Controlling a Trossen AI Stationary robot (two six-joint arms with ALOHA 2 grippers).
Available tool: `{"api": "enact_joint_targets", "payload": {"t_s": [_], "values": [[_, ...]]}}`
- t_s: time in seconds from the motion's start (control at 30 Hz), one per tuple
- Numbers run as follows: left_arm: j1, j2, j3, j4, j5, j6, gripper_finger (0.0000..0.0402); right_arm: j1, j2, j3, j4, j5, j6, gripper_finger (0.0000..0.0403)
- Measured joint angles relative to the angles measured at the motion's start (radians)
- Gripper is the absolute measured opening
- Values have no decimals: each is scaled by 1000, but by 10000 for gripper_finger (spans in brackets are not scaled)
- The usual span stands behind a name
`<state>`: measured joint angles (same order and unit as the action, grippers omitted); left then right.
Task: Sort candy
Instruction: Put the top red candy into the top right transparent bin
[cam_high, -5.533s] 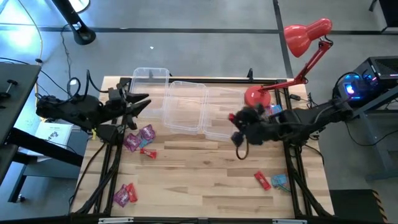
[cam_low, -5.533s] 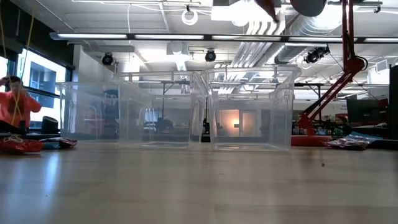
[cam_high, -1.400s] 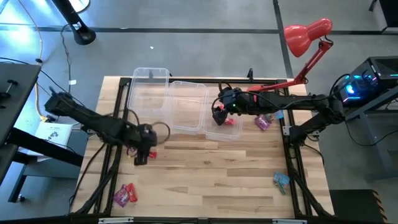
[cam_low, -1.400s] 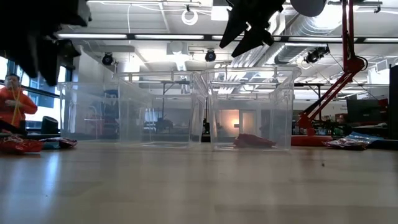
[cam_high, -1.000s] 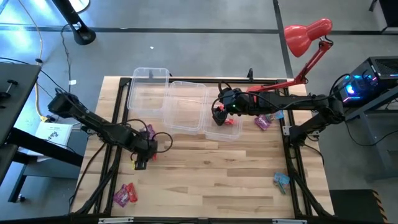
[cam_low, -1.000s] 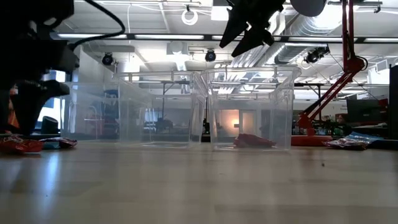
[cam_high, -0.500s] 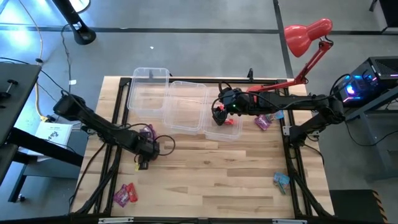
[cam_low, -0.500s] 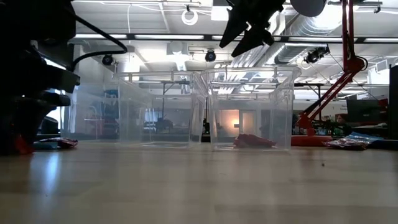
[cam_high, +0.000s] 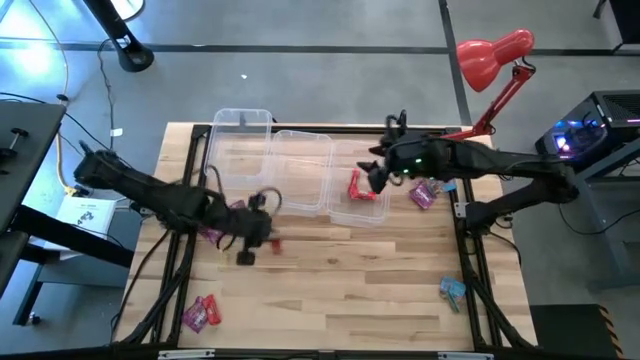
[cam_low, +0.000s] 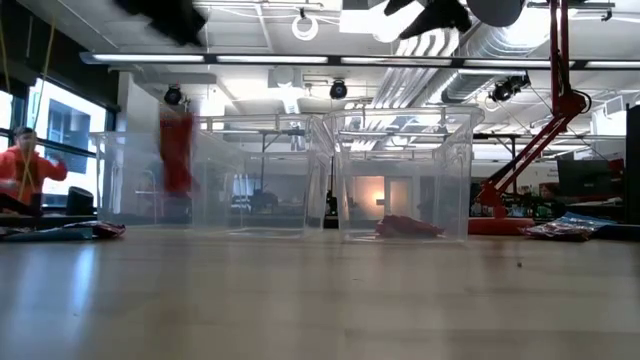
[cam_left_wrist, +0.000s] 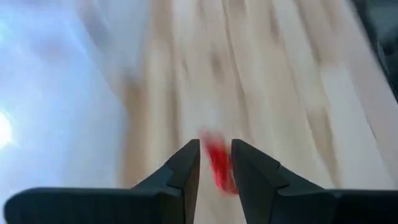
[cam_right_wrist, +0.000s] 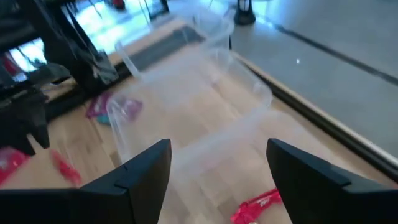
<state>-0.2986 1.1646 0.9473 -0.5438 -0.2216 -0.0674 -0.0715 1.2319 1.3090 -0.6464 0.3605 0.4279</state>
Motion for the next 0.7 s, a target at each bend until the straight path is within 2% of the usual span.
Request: {"api": "enact_joint_targets", "payload": {"t_s": [0.1,0.2,0.27,0.37,0.47,0.57,0.7], "values": [[104,8,42,216,-21,155,78,0,-44,0,0,18,0,259],[230,82,67,391,54,227,63,0,-64,0,0,28,2,259],[298,144,94,434,113,244,53,0,-67,1,-2,29,8,259],[345,222,151,367,218,182,46,0,-67,1,-16,17,8,259],[314,264,182,243,322,164,56,0,-67,0,-44,8,8,259],[255,269,198,172,334,199,82,0,-67,0,-61,17,4,259],[200,278,193,93,301,220,133,0,-67,0,-69,23,-10,259]]}}
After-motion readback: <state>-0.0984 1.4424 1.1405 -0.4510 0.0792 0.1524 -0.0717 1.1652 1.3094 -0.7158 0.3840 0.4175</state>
